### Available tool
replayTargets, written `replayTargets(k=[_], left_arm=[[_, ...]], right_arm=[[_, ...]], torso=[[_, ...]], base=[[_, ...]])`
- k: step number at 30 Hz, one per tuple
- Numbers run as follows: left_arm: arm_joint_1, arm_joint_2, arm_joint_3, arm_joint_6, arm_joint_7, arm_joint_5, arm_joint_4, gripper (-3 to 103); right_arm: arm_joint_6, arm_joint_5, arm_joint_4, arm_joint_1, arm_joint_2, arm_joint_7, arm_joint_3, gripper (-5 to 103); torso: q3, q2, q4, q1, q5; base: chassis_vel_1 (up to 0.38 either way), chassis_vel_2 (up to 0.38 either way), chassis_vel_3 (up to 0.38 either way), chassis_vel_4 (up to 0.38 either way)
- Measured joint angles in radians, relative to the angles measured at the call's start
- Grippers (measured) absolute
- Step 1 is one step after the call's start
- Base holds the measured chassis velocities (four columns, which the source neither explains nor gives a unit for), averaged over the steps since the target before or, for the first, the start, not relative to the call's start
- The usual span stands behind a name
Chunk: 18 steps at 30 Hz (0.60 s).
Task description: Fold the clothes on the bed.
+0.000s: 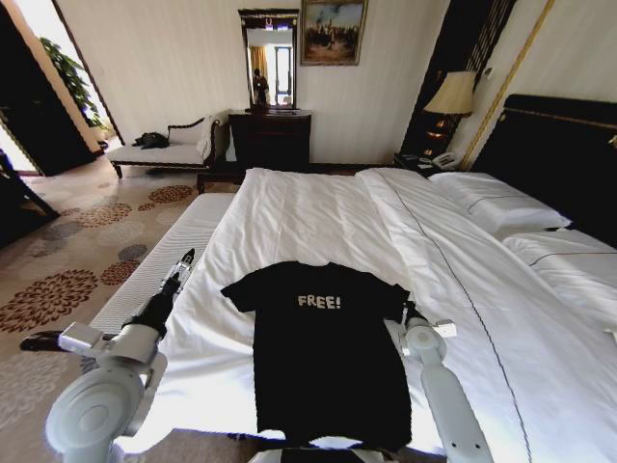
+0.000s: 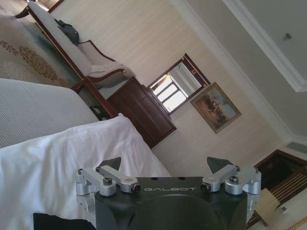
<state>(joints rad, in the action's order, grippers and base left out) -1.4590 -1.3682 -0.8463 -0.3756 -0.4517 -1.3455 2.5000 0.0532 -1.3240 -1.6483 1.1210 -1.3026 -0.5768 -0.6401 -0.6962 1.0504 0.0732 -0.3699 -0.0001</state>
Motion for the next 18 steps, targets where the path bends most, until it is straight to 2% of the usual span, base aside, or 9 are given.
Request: replayTargets(k=[10, 12, 14, 17, 18], left_arm=[[-0.001, -0.004, 0.002, 0.001, 0.000, 0.008, 0.000, 100], [-0.002, -0.003, 0.002, 0.002, 0.000, 0.010, 0.000, 100], [-0.002, -0.003, 0.002, 0.002, 0.000, 0.010, 0.000, 100], [0.000, -0.004, 0.003, 0.002, 0.000, 0.011, 0.000, 100], [0.000, -0.004, 0.003, 0.002, 0.000, 0.011, 0.000, 100]], right_arm=[[-0.011, 0.045, 0.022, -0.011, -0.002, 0.011, 0.010, 0], [-0.014, 0.056, 0.045, -0.015, 0.001, 0.016, 0.012, 11], [-0.014, 0.058, 0.053, -0.017, 0.001, 0.019, 0.013, 11], [-0.015, 0.059, 0.067, -0.022, 0.002, 0.028, 0.014, 27], [-0.015, 0.059, 0.067, -0.022, 0.002, 0.028, 0.014, 27]], torso=[[0.000, 0.000, 0.0000, 0.000, 0.0001], [0.000, 0.000, 0.0000, 0.000, 0.0001], [0.000, 0.000, 0.0000, 0.000, 0.0001], [0.000, 0.000, 0.0000, 0.000, 0.0001], [0.000, 0.000, 0.0000, 0.000, 0.0001]], base=[[0.000, 0.000, 0.000, 0.000], [0.000, 0.000, 0.000, 0.000], [0.000, 0.000, 0.000, 0.000], [0.000, 0.000, 0.000, 0.000], [0.000, 0.000, 0.000, 0.000]])
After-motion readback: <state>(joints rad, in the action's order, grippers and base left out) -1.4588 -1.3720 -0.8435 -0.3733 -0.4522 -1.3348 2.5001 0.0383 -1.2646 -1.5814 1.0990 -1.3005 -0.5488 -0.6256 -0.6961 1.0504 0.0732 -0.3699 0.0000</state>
